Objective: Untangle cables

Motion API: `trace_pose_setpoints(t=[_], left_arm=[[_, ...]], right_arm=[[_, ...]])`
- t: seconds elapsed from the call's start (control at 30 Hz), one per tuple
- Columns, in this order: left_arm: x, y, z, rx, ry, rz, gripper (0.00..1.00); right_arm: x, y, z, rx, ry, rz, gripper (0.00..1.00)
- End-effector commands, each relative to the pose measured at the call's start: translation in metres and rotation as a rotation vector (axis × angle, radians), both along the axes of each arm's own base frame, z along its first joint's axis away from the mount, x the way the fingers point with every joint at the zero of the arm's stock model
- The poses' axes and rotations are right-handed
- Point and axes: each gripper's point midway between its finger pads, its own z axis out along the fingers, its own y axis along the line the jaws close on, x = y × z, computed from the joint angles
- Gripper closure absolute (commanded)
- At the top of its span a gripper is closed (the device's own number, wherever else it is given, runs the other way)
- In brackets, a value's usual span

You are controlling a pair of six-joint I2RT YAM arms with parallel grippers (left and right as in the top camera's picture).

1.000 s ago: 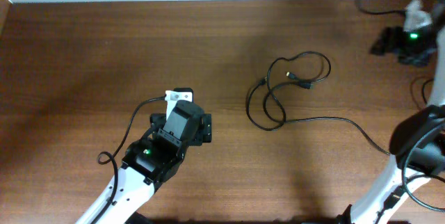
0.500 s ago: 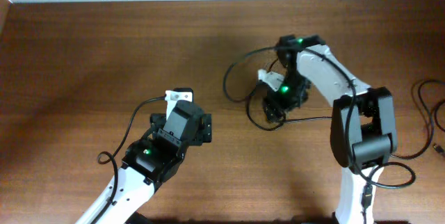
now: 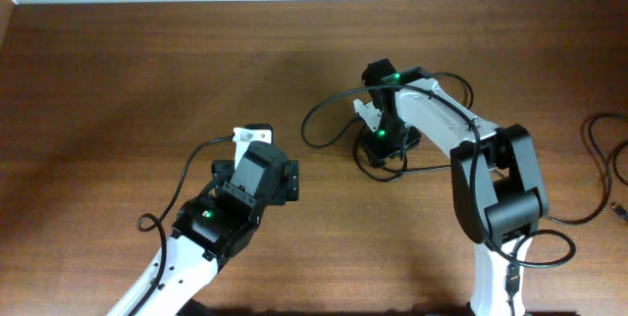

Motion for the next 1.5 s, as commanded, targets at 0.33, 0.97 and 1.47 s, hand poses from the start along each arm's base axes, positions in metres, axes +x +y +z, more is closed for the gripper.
trace_pose_setpoints(t=[0.33, 0.97, 1.47], left_arm=[[0.0, -0.001, 0.002, -0.006, -0.006, -0.005, 0.01], [0.0, -0.001, 0.002, -0.006, -0.006, -0.005, 0.01], [0.0, -0.001, 0.002, -0.006, -0.006, -0.005, 0.01]], right_arm=[[-0.018, -0.015, -0.04, -0.062, -0.007, -0.081, 0.96], [0.072, -0.018, 0.275, 0.435, -0.635, -0.192, 0.96], [0.06, -0.452, 0.354, -0.186, -1.292, -1.411, 0.96]])
